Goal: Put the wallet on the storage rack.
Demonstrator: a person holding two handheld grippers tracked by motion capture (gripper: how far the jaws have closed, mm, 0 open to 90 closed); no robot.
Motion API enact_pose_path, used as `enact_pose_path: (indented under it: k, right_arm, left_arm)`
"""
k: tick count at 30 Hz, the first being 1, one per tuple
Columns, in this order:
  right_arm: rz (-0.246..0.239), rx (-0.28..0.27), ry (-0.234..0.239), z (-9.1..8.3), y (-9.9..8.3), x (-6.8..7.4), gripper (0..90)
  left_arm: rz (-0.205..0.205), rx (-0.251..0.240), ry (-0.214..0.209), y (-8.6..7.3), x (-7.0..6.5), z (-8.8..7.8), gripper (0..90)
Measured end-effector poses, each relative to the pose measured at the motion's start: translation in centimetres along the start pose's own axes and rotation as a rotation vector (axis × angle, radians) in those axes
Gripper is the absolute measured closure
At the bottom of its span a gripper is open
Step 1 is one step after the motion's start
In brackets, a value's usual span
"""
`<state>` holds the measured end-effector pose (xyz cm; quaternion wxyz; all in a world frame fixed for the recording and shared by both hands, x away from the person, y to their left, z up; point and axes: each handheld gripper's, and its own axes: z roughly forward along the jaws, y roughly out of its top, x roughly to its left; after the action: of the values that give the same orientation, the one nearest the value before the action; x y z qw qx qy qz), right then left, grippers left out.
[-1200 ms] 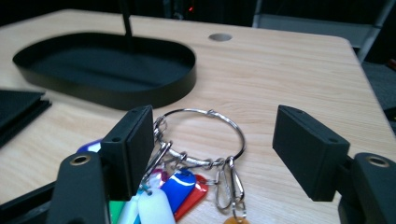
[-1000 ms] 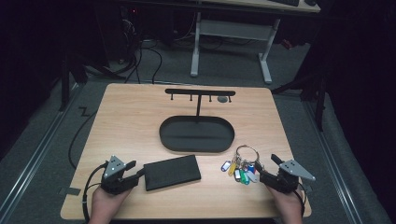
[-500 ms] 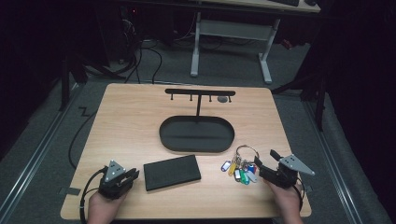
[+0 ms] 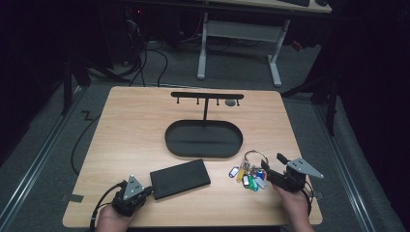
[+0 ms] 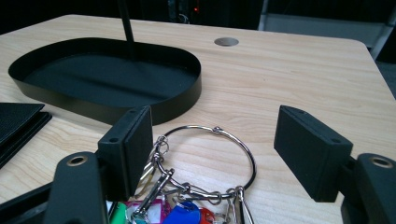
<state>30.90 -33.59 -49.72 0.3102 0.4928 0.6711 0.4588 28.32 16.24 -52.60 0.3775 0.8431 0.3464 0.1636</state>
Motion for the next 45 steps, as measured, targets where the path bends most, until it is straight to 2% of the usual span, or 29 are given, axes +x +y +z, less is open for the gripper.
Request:
enact_pose_path:
  k: [1, 3, 4, 5, 8, 13, 16, 18, 20, 22, 23, 26, 27, 28, 32, 35, 36, 37, 38, 39, 41, 42, 44, 45]
  right_arm:
    - [0.0, 0.0, 0.0, 0.0, 0.0, 0.0, 28.2]
    - [0.004, -0.001, -0.003, -0.1, 0.0, 0.0, 28.2]
    - [0.003, -0.008, -0.004, -0.2, 0.0, -0.1, 28.2]
    - [0.006, -0.009, -0.005, -0.2, 0.0, -0.1, 28.2]
    - [0.007, -0.008, -0.008, -0.2, 0.1, -0.2, 28.3]
    - [0.004, -0.003, -0.016, 0.0, 0.0, 0.0, 28.8]
    - [0.011, -0.011, -0.019, -0.3, 0.0, 0.0, 28.8]
    - [0.01, -0.01, -0.018, -0.5, 0.0, -0.1, 28.8]
    - [0.01, -0.007, -0.025, -0.7, -0.2, -0.3, 29.0]
    - [0.015, 0.008, -0.033, -0.9, -0.4, -0.5, 29.3]
    - [0.019, 0.018, -0.04, -1.0, -0.6, -0.6, 29.3]
    - [0.024, 0.03, -0.047, -1.7, -1.0, -0.9, 28.9]
    - [0.024, 0.03, -0.047, -1.7, -1.0, -0.9, 28.9]
    - [0.015, 0.037, -0.052, -2.0, -1.3, -0.9, 28.7]
    - [0.008, 0.052, -0.059, -2.5, -1.6, -1.0, 28.7]
    - [0.005, 0.072, -0.067, -2.8, -2.1, -1.0, 28.8]
    - [0.006, 0.082, -0.073, -3.2, -2.3, -1.1, 28.9]
    - [0.006, 0.082, -0.073, -3.2, -2.3, -1.1, 28.9]
    - [0.008, 0.08, -0.079, -3.5, -2.5, -1.2, 28.9]
    - [0.008, 0.08, -0.079, -3.5, -2.5, -1.2, 28.9]
    - [0.014, 0.077, -0.086, -3.9, -2.6, -1.3, 29.1]
    - [0.019, 0.08, -0.089, -4.1, -2.7, -1.5, 29.2]
    - [0.015, 0.079, -0.091, -4.1, -2.8, -1.5, 29.2]
    - [0.019, 0.082, -0.092, -4.2, -2.8, -1.5, 29.2]
  left_arm:
    - [0.0, 0.0, 0.0, 0.0, 0.0, 0.0, 89.8]
    - [0.019, -0.002, -0.016, 0.1, -0.8, -0.1, 89.8]
    - [0.033, -0.007, -0.042, 0.2, -1.7, -0.1, 89.8]
    - [0.033, -0.007, -0.042, 0.2, -1.7, -0.1, 89.8]
    - [0.073, -0.01, -0.074, 0.5, -3.2, 0.0, 89.8]
    - [0.08, -0.021, -0.098, 0.8, -3.9, -0.1, 89.3]
    - [0.07, -0.027, -0.086, 0.7, -3.6, -0.5, 87.8]
    - [0.056, -0.049, -0.054, 0.6, -3.1, -1.0, 86.4]
    - [0.032, -0.072, -0.043, 0.6, -2.5, -1.3, 82.8]
    - [0.009, -0.096, -0.032, 0.9, -1.9, -1.3, 75.8]
    - [0.002, -0.105, -0.028, 1.1, -1.6, -1.3, 69.6]
    - [-0.002, -0.135, -0.024, 1.8, -1.2, -1.1, 54.7]
    - [-0.002, -0.135, -0.024, 1.8, -1.2, -1.1, 52.6]
    - [0.015, -0.145, -0.027, 2.4, -1.1, -1.0, 51.1]
    - [0.035, -0.164, -0.032, 3.0, -1.2, -0.7, 45.9]
    - [0.063, -0.157, -0.064, 3.7, -1.4, -0.1, 41.7]
    - [0.093, -0.182, -0.087, 4.6, -1.8, 0.0, 40.3]
    - [0.093, -0.182, -0.087, 4.6, -1.8, 0.0, 39.0]
    - [0.117, -0.211, -0.097, 6.0, -2.3, -0.1, 37.2]
    - [0.117, -0.211, -0.097, 6.0, -2.3, -0.1, 37.3]
    - [0.139, -0.242, -0.104, 7.3, -2.8, -0.2, 35.8]
    - [0.171, -0.237, -0.101, 8.4, -3.3, 0.3, 35.7]
    - [0.172, -0.23, -0.108, 8.5, -3.4, 0.6, 35.3]
    - [0.174, -0.219, -0.134, 8.6, -3.5, 1.0, 35.8]
